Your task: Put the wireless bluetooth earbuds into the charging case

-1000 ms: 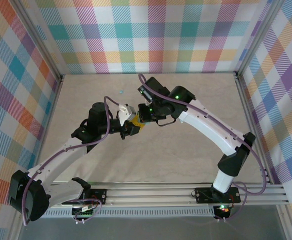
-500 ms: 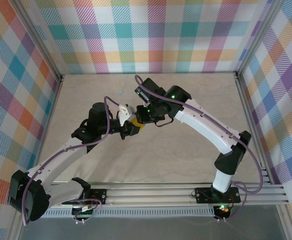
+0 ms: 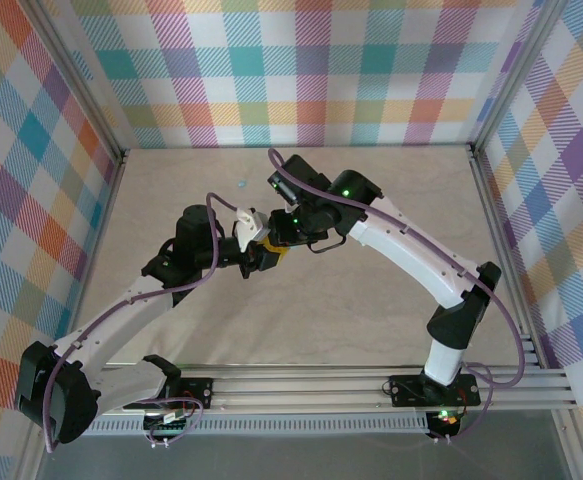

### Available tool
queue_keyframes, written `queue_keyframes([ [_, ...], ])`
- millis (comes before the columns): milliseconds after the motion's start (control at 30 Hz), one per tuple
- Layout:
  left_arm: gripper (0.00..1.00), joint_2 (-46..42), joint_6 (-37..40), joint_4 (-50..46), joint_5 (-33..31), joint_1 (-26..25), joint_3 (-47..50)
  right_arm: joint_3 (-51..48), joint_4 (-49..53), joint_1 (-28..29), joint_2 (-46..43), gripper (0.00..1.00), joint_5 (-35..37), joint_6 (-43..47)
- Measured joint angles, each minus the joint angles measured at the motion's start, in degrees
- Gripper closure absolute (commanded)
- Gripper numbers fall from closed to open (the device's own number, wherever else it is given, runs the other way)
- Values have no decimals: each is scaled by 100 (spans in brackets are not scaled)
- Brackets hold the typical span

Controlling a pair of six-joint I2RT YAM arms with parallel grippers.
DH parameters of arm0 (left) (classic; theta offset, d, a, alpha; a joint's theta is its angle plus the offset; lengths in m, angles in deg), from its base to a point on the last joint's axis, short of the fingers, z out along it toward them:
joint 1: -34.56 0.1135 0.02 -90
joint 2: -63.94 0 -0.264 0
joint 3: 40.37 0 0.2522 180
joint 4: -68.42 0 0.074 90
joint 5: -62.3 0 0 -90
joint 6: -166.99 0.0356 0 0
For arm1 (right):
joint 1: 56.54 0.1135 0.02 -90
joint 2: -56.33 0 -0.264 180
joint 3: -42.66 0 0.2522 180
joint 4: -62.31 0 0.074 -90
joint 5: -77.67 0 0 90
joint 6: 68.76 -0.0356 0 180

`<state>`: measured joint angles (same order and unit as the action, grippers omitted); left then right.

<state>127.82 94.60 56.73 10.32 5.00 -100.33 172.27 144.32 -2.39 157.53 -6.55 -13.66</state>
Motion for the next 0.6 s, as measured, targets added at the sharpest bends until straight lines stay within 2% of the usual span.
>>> queue_keyframes([
  [300,80,-44,0,136,-2,0,0,0,-37,0,-162,64,-85,-17],
  [600,80,-74,-4,184,0,0,2,26,-114,2,-835,65,-219,81],
])
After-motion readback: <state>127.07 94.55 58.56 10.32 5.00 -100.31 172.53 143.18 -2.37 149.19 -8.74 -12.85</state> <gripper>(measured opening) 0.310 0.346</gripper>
